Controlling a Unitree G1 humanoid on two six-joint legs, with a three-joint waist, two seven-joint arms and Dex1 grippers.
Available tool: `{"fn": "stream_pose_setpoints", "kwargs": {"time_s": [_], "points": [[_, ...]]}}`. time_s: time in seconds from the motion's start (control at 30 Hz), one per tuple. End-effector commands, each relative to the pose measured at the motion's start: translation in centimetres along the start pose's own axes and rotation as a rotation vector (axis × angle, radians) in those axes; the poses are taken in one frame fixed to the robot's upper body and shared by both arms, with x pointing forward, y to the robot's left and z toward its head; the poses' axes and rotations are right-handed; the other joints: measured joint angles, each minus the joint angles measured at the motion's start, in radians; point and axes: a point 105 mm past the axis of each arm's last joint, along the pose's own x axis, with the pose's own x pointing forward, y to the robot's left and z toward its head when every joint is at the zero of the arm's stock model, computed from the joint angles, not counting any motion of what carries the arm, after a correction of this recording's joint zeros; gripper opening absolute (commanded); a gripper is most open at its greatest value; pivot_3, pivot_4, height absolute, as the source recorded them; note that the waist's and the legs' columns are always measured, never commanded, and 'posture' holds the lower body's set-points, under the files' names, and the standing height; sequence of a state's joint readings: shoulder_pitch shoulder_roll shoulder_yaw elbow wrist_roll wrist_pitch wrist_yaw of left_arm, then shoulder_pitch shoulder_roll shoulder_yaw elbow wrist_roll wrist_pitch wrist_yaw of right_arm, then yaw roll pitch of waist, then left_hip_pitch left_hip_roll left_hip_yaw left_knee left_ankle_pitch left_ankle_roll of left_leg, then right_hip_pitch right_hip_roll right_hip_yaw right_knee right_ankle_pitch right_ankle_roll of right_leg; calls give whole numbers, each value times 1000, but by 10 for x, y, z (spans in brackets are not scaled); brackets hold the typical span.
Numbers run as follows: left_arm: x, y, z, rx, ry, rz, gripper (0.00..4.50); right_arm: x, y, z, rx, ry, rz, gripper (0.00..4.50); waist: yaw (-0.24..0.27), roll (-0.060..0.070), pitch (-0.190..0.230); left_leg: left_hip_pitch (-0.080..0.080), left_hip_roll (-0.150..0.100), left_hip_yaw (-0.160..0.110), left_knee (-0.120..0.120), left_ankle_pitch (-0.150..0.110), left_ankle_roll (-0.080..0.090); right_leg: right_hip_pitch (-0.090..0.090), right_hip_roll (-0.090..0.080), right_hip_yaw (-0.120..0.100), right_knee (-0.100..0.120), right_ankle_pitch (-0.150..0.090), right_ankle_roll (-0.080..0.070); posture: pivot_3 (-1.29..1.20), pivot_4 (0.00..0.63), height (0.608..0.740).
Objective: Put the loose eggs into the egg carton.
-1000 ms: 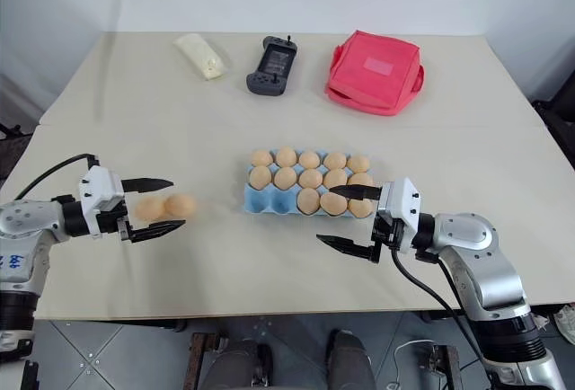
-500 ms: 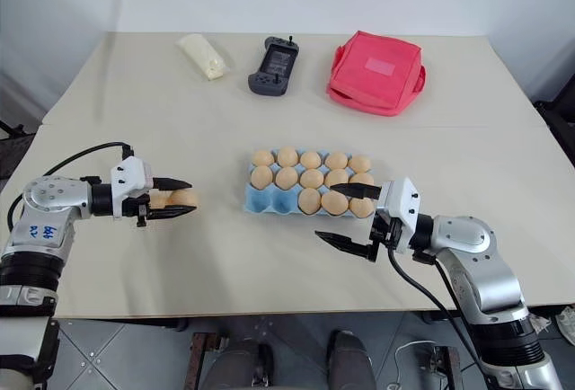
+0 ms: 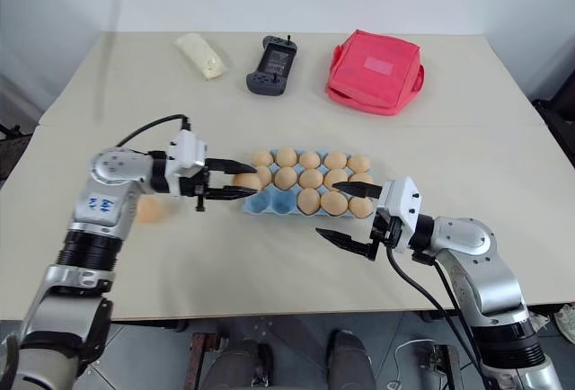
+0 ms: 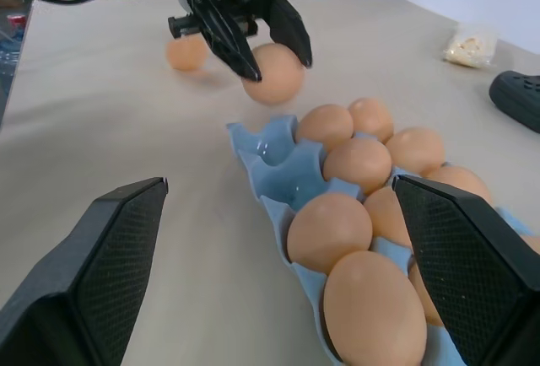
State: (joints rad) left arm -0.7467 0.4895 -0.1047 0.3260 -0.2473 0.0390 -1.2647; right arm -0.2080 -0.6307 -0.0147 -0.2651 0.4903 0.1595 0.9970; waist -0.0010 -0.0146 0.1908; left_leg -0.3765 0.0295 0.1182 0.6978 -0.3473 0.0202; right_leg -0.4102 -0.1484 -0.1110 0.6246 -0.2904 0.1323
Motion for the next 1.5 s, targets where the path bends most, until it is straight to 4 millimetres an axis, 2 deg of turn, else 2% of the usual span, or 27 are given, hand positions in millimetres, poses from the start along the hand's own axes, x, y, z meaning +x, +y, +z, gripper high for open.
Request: {"fn": "stream_pose_setpoints", "kwargs": {"time_s": [0.03, 0.13, 0.23, 0.33, 0.53, 0.6, 0.63, 0.7, 0.77, 0.83, 0.93, 1.1, 1.3, 1.47, 1.5], "points": [[14, 3, 3, 2, -18, -12, 1779, -5, -3, 10, -47, -17, -34, 4500, 0, 0, 0, 0, 0, 0, 0, 0, 0, 0, 0, 0, 0, 0, 0, 0, 150, 740], [18, 5, 0, -8, -31, -4, 1779, -8, -3, 10, -52, -18, -53, 4500, -2, 0, 0, 0, 1, 0, 1, 0, 0, 0, 0, 1, -1, 0, -1, 0, 150, 740], [15, 3, -4, -9, -23, -4, 2456, -11, -2, 8, -52, -17, -63, 4500, 0, 0, 0, 0, 1, -1, 1, 0, 0, 0, 0, 1, -1, 1, -1, 0, 150, 740], [-1, 7, 1, 2, -37, 35, 3343, -13, -1, 7, -48, -19, -64, 4500, 0, 0, 0, 0, 1, -1, 1, 0, 0, 0, 0, 1, -2, 1, -1, 0, 150, 740], [-52, 5, 7, -11, -25, 130, 3343, -14, 1, 3, -39, -16, -50, 4500, -5, 0, 0, 0, 2, -1, -1, 0, 0, -1, 0, 1, -1, 1, -1, 0, 150, 740], [-80, 1, 1, -55, 19, 212, 3343, -14, 1, 3, -38, -16, -46, 4500, -4, 0, 0, 0, 3, -1, 0, 0, 0, 0, 0, 1, -1, 1, -1, 0, 150, 740], [-99, -4, -2, -75, 49, 266, 3514, -14, 0, 2, -43, -13, -51, 4500, -6, 0, 0, 0, 3, -2, 0, 0, 0, 0, 0, 1, -1, 1, -1, 0, 150, 740], [-121, -14, -7, -100, 92, 329, 3879, -15, -2, 1, -53, -8, -64, 4500, -14, 0, 0, 1, 5, -1, -1, 0, 1, 0, 0, 2, -2, 1, -1, 0, 150, 740], [-141, -29, -11, -121, 123, 381, 4469, -20, -6, 1, -80, -18, -113, 4500, -13, 0, 0, 1, 6, -2, -1, 0, 0, 0, -1, 1, -2, 1, -1, 0, 150, 740], [-158, -45, -17, -133, 161, 411, 4469, -27, -11, 1, -96, -28, -180, 4500, -11, 0, 0, 1, 6, -2, -2, -1, 0, 0, -1, 1, -2, 1, -1, 0, 150, 740], [-182, -72, -28, -144, 212, 471, 4469, -43, -2, -4, -45, -1, -164, 4500, 0, 0, 0, 1, 6, -2, -2, -2, 0, 0, -1, 1, -3, 1, -1, 0, 150, 740], [-195, -86, -27, -219, 202, 541, 4469, -49, 5, -6, 10, 16, -143, 4500, -1, 0, 0, 1, 6, -3, -3, -3, 0, 0, -2, 1, -5, 1, -1, 0, 150, 740], [-209, -98, -40, -287, 232, 629, 4469, -34, 8, 2, -19, -21, -87, 4500, -10, 1, 1, 6, 8, 1, -6, -3, -1, 0, -2, 3, -6, 2, -6, 0, 150, 740], [-234, -104, -50, -315, 302, 737, 4469, -23, 13, 8, -30, -46, -17, 4500, -14, 1, 1, 6, 11, 1, -8, -2, -4, -2, 0, 2, -6, 3, -9, 0, 150, 740], [-245, -104, -57, -322, 332, 784, 4469, -18, 14, 11, -34, -57, 14, 4500, -14, 1, 1, 6, 11, 1, -8, -3, -4, -2, 0, 2, -5, 3, -9, 0, 150, 740]]}}
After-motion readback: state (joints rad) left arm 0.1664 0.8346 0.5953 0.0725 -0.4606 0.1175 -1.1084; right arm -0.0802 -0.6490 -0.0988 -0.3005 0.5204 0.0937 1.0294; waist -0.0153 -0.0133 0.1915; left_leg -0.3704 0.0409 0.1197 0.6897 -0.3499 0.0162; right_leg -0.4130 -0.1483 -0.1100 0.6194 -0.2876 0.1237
